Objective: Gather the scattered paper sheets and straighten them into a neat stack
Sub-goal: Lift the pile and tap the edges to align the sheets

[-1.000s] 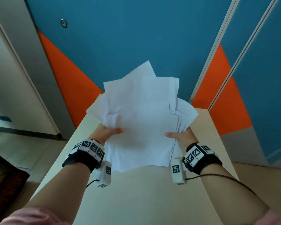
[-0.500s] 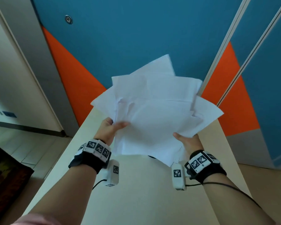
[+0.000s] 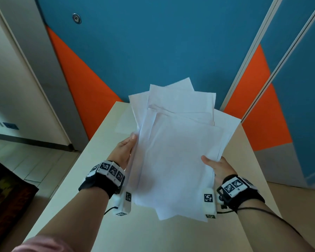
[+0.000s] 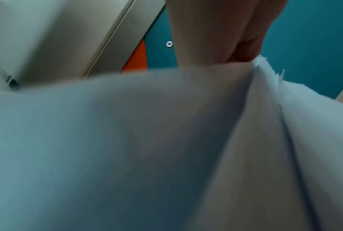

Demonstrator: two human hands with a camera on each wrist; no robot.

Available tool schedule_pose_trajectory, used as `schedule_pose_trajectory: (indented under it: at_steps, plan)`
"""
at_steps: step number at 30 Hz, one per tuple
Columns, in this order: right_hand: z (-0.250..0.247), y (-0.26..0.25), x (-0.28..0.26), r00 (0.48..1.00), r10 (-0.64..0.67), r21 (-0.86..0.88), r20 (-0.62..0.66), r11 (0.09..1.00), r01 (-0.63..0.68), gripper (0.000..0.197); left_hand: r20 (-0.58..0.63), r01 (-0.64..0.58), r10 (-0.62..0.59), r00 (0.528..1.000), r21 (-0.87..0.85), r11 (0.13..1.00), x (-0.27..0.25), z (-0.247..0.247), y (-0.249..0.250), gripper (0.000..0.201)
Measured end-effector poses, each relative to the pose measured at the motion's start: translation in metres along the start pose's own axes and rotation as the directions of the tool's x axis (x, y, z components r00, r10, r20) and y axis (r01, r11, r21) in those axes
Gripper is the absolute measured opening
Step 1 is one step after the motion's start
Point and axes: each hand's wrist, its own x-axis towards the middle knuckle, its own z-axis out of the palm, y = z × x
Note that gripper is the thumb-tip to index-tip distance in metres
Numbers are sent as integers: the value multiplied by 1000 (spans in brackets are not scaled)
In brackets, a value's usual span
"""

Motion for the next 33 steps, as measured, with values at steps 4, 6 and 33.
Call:
schedule_pose_trajectory:
  at_steps: [4, 6, 33]
  plan:
    - [-3, 4, -8, 997, -48, -18, 55, 999, 49, 51, -42, 102, -102, 994, -7, 995, -3, -2, 5, 43]
    - [-3, 9, -8, 994, -48, -46, 93, 998, 53, 46, -74, 127, -123, 990, 55, 990, -8, 2, 11, 54]
    - [13, -4, -19, 962, -228, 126, 152, 970, 210, 47, -22, -20, 25, 999, 202, 979, -18, 13, 4, 56]
